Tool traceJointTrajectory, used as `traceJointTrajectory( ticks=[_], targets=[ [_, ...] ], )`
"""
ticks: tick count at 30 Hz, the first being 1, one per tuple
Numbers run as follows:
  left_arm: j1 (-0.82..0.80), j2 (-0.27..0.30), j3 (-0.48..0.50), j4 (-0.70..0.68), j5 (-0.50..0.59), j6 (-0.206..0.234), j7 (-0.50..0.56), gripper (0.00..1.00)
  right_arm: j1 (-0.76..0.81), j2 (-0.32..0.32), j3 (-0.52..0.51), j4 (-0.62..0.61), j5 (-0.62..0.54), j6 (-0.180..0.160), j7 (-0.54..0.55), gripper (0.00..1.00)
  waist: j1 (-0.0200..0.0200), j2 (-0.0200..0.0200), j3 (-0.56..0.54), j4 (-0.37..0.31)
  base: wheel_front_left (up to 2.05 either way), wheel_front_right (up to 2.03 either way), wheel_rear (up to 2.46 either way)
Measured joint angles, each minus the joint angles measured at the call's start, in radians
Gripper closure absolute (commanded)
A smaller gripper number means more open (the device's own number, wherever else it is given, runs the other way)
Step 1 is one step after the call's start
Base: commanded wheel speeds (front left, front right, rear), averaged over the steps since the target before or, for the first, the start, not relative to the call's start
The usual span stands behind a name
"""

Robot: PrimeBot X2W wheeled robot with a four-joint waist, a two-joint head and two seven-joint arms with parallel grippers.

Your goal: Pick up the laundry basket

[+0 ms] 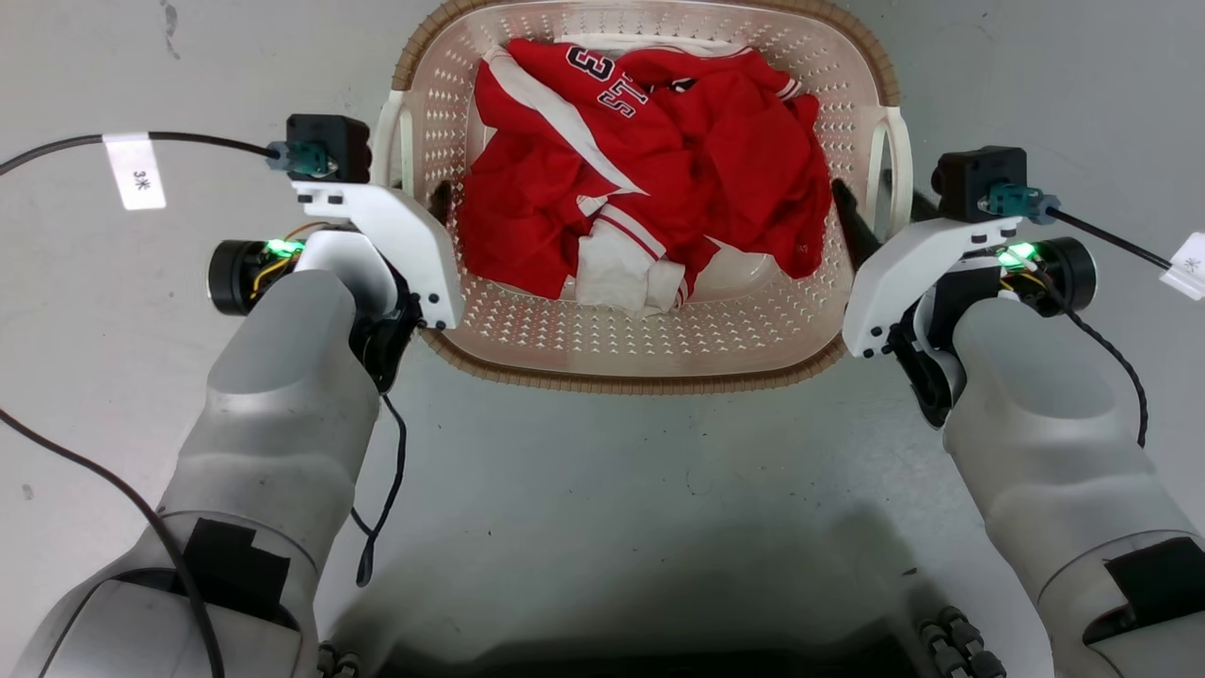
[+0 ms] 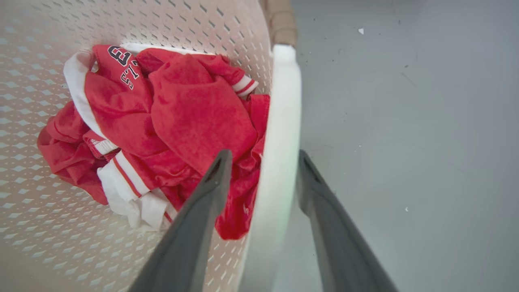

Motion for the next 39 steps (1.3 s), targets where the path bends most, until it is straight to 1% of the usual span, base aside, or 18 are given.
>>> traceJointTrajectory(
  ticks=[12, 19, 28, 29, 34, 39],
  targets=[
    [0.013, 0.006, -0.101, -0.023, -0.1, -0.001, 0.05, 1.0, -0.015, -0.003, 0.061, 0.04, 0.06, -0.002, 0.01, 1.0, 0.0, 0.0, -0.018, 0.004, 0.0, 0.0, 0.0],
    [0.04, -0.002, -0.159, -0.01, -0.146, 0.002, 0.088, 1.0, -0.007, -0.009, 0.116, 0.053, 0.095, -0.003, 0.082, 1.0, 0.0, 0.0, -0.074, 0.013, 0.0, 0.0, 0.0],
    [0.104, -0.014, -0.197, 0.016, -0.214, 0.004, 0.12, 1.0, 0.046, -0.015, 0.196, 0.049, 0.174, -0.008, 0.179, 1.0, 0.0, 0.0, -0.187, 0.02, 0.0, 0.0, 0.0],
    [0.128, -0.016, -0.206, 0.022, -0.238, 0.004, 0.145, 1.0, 0.065, -0.015, 0.217, 0.049, 0.201, -0.008, 0.214, 1.0, -0.0001, 0.0, -0.234, 0.02, 0.0, 0.0, 0.0],
    [0.16, -0.017, -0.222, 0.027, -0.272, 0.004, 0.182, 1.0, 0.095, -0.016, 0.247, 0.049, 0.243, -0.008, 0.271, 1.0, -0.0001, 0.0, -0.316, 0.02, 0.0, 0.0, 0.0],
    [0.195, -0.016, -0.236, 0.031, -0.306, 0.004, 0.225, 1.0, 0.13, -0.017, 0.268, 0.039, 0.309, -0.008, 0.358, 1.0, -0.0001, 0.0, -0.406, 0.02, 0.0, 0.0, 0.0]
  ],
)
